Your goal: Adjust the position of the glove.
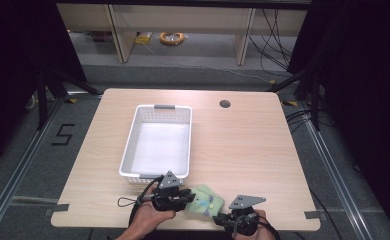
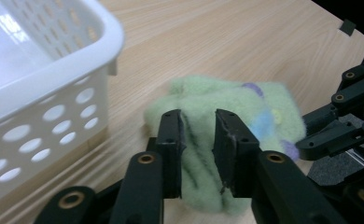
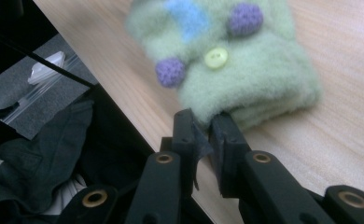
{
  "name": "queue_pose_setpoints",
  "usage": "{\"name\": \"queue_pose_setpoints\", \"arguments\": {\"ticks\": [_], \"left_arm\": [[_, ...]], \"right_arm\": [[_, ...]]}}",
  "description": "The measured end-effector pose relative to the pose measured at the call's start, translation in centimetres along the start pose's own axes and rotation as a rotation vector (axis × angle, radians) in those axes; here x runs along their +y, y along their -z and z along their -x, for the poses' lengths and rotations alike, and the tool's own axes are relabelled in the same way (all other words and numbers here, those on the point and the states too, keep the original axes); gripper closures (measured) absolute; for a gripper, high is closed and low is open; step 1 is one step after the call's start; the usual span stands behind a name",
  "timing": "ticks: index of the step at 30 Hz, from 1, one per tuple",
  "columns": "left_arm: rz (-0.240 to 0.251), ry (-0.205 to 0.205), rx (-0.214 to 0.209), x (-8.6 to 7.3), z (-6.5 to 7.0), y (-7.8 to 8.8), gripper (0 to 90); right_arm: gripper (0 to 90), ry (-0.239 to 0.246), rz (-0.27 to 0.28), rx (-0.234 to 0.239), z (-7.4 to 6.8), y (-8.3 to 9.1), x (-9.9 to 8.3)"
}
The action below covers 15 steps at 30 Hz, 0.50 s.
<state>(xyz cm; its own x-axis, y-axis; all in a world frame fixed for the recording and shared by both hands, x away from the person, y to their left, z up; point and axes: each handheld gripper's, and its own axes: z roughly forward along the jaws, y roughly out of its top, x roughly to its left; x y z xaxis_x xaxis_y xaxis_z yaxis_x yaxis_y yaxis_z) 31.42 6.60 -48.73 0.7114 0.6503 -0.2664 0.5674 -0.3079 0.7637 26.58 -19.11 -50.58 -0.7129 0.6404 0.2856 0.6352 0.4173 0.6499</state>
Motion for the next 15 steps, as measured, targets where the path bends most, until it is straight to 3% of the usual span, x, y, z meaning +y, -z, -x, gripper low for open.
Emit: {"name": "queue_pose_setpoints", "arguments": {"ticks": [1,2,4,8,9,11,14,15], "left_arm": [[-0.013,-0.001,0.009,0.0,-0.2,0.2,68.0],[-0.025,0.000,0.004,0.0,-0.5,0.3,64.6],[-0.023,0.033,0.000,0.0,-0.7,0.3,60.3],[-0.023,0.080,0.006,-0.3,-1.0,0.4,52.1],[-0.052,0.074,0.005,-0.3,-1.2,0.5,50.1],[-0.047,0.118,-0.004,-0.5,-1.2,0.5,46.9],[-0.073,0.127,-0.017,-0.6,-1.4,0.6,44.3],[-0.056,0.151,-0.014,-0.7,-1.2,0.4,43.6]], "right_arm": [[80.9,-0.004,-0.004,-0.020,0.0,0.0,0.0],[80.7,0.001,0.007,-0.010,0.1,0.0,0.0],[79.8,0.003,0.004,-0.036,0.1,0.3,0.0],[79.6,-0.004,0.008,-0.042,0.7,0.5,0.2],[79.2,-0.008,0.002,-0.045,0.8,0.6,0.2],[77.9,-0.016,0.005,-0.055,1.5,0.8,0.5],[74.5,-0.022,0.012,-0.076,2.5,1.2,0.9],[71.6,-0.025,0.006,-0.075,2.9,1.4,1.1]]}}
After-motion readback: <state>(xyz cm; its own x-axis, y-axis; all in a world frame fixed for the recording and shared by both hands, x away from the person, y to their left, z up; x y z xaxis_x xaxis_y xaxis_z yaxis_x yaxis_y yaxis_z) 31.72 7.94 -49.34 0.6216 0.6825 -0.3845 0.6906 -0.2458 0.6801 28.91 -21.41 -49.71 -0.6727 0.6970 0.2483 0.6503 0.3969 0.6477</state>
